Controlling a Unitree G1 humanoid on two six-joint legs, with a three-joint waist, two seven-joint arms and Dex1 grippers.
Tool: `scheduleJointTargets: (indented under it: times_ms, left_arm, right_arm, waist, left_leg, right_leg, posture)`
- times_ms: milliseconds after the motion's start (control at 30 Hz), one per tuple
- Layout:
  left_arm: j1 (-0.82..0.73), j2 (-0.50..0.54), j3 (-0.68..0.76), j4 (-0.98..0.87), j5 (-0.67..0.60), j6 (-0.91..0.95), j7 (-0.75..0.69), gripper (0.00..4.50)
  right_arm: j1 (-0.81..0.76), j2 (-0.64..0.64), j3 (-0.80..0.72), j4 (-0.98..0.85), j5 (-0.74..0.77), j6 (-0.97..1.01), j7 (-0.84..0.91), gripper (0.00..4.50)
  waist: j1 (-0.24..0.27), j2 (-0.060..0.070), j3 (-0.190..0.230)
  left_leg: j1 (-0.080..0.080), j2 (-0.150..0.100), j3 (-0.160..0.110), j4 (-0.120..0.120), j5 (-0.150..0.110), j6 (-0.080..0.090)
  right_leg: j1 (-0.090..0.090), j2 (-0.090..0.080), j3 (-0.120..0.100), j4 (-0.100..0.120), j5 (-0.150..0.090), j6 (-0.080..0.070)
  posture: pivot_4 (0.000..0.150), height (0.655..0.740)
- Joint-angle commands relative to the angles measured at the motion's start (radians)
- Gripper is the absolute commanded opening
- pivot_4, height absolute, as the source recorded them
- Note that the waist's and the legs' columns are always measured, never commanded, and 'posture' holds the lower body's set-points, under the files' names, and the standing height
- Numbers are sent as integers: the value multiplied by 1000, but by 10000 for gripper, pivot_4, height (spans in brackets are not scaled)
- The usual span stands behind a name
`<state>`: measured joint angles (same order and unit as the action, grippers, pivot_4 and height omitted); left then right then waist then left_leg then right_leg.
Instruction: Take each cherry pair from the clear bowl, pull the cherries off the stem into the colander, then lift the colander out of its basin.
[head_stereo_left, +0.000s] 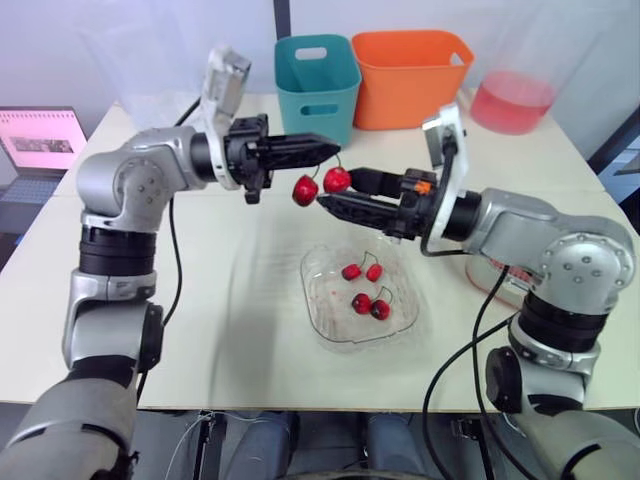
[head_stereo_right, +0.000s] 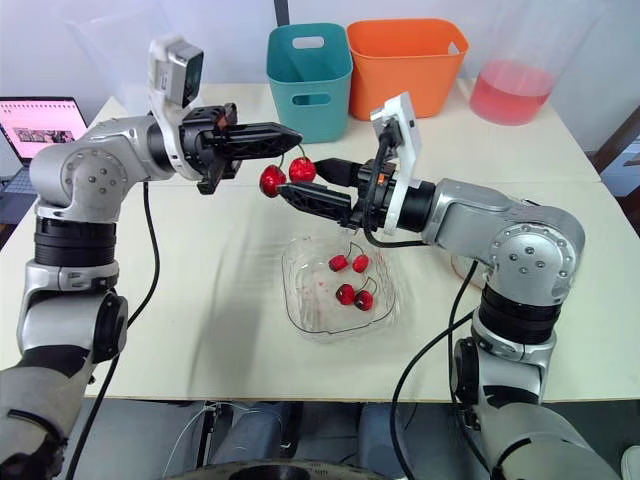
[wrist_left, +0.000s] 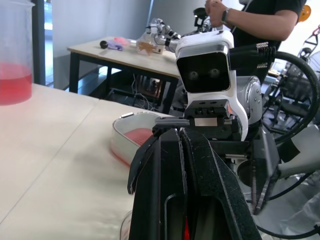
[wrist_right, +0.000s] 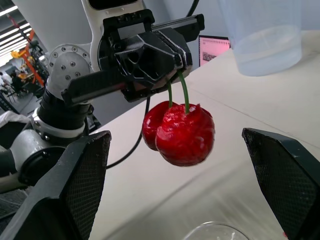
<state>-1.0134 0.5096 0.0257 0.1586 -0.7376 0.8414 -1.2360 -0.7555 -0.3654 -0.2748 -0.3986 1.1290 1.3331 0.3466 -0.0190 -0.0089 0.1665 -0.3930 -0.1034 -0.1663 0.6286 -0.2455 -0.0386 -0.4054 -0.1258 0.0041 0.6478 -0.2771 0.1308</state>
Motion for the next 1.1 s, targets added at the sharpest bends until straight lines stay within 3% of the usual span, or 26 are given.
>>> scheduleJointTargets:
  times_ms: [33,133,200,400,467,1100]
  left_arm:
    - [-11,0,16,-34,-19,0,1,0]
    - [-12,-3,16,-32,-19,-1,0,0]
    - [-13,-7,16,-29,-18,-3,-1,0]
    - [-17,-12,18,-21,-17,-6,-1,0]
    - [-19,-13,20,-19,-16,-8,0,0]
    - [-74,-23,78,25,-62,15,36,0]
  right_arm:
    - [-24,4,-18,-19,67,-18,-51,44509]
    - [-22,2,-12,-15,102,-30,-86,44509]
    - [-19,-1,-6,-14,117,-40,-104,39061]
    - [-10,-17,21,-19,141,-66,-131,9822]
    - [-4,-27,31,-22,147,-70,-132,3208]
    - [105,-197,141,-46,98,-147,-29,3208]
  waist:
    - [-1,0,0]
    - [-3,0,0]
    - [-3,0,0]
    - [-3,0,0]
    - [-3,0,0]
    - [-4,0,0]
  left_leg:
    - [0,0,0,0,0,0]
    - [0,0,0,0,0,0]
    - [0,0,0,0,0,0]
    - [0,0,0,0,0,0]
    - [0,0,0,0,0,0]
    - [0,0,0,0,0,0]
  right_leg:
    - [0,0,0,0,0,0]
    - [0,0,0,0,0,0]
    - [0,1,0,0,0,0]
    - [0,1,0,0,0,0]
    - [0,1,0,0,0,0]
    - [0,1,0,0,0,0]
  posture:
    - [1500,7400]
    - [1500,7400]
    - [1500,7400]
    - [1500,7400]
    - [1500,7400]
    - [1500,7400]
